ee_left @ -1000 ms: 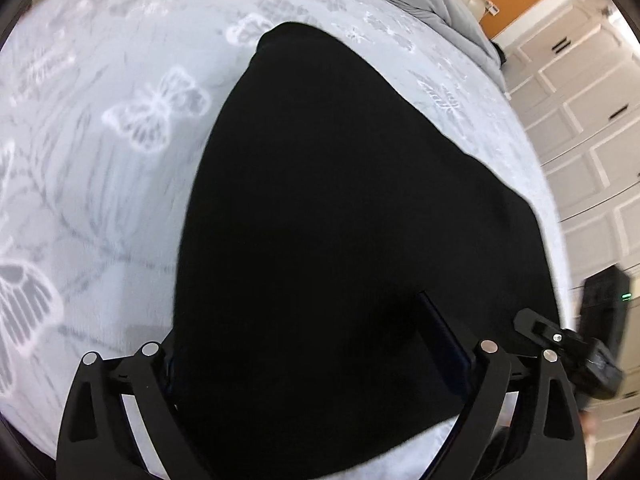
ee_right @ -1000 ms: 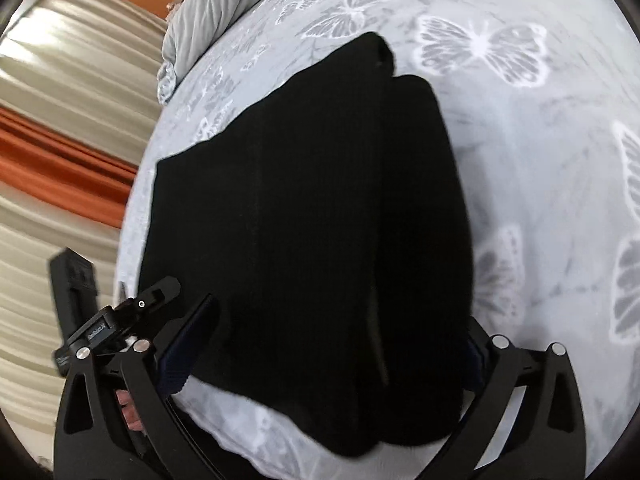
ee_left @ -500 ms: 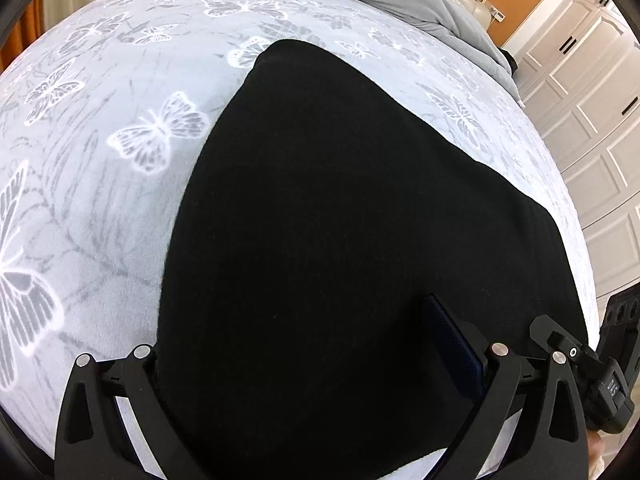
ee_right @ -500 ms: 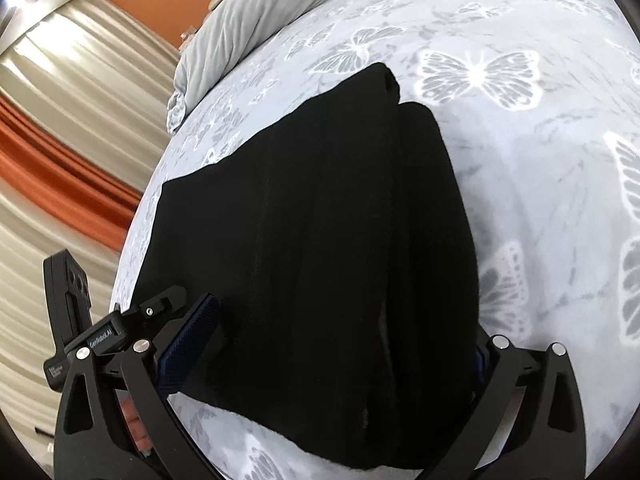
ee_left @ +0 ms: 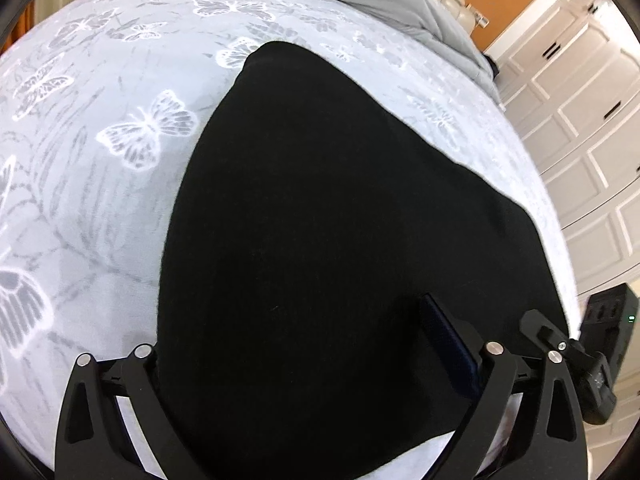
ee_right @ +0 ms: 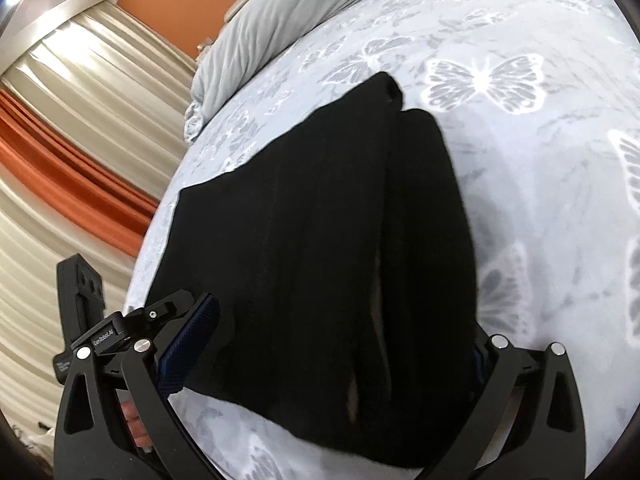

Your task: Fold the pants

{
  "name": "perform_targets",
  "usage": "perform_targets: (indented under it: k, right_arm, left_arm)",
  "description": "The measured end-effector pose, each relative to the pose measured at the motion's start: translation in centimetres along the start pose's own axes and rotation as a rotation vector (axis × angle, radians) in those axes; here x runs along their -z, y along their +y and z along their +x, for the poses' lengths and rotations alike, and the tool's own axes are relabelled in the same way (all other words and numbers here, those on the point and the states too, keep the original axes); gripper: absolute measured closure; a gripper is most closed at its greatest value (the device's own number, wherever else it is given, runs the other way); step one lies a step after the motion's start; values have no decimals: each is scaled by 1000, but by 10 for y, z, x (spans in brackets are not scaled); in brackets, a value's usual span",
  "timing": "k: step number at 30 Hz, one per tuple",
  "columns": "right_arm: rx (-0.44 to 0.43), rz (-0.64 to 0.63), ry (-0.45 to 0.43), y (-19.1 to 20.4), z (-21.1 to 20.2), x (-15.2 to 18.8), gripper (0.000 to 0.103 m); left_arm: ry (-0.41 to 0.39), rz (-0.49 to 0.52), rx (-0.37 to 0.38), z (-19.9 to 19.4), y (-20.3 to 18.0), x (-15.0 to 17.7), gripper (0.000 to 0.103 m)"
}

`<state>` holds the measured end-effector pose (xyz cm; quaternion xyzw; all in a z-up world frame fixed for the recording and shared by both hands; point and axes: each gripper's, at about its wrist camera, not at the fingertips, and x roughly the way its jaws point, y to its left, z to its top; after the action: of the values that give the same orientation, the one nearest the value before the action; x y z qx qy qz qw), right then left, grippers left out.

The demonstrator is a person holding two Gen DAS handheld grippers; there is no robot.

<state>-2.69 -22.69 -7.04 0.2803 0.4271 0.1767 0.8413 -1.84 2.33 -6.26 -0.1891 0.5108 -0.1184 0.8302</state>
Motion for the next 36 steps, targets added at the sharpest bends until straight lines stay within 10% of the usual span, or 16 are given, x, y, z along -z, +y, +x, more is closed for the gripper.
perform_targets:
  k: [7, 9, 11, 18, 26, 36]
  right_arm:
    - [-37, 21, -11, -19, 35, -20, 51]
    - [-46, 26, -15, -15, 31, -21, 58]
    - [-55, 10, -40, -3, 19, -22, 61]
    - [-142, -171, -196, 73, -44, -25, 64]
    - [-247, -303, -410, 131, -95, -62, 64]
    - [-286, -379, -483, 159, -92, -115, 64]
  left_arm:
    - [-21, -16, 0, 8, -7, -17, 22]
    - [-42, 4, -14, 3, -12, -19, 35]
    - [-77, 44, -33, -10, -16, -20, 68]
    - [-182, 125, 92, -85, -37, -24, 73]
    - [-449, 259, 60, -175, -90, -56, 72]
    - [-574, 351, -30, -195, -118, -114, 72]
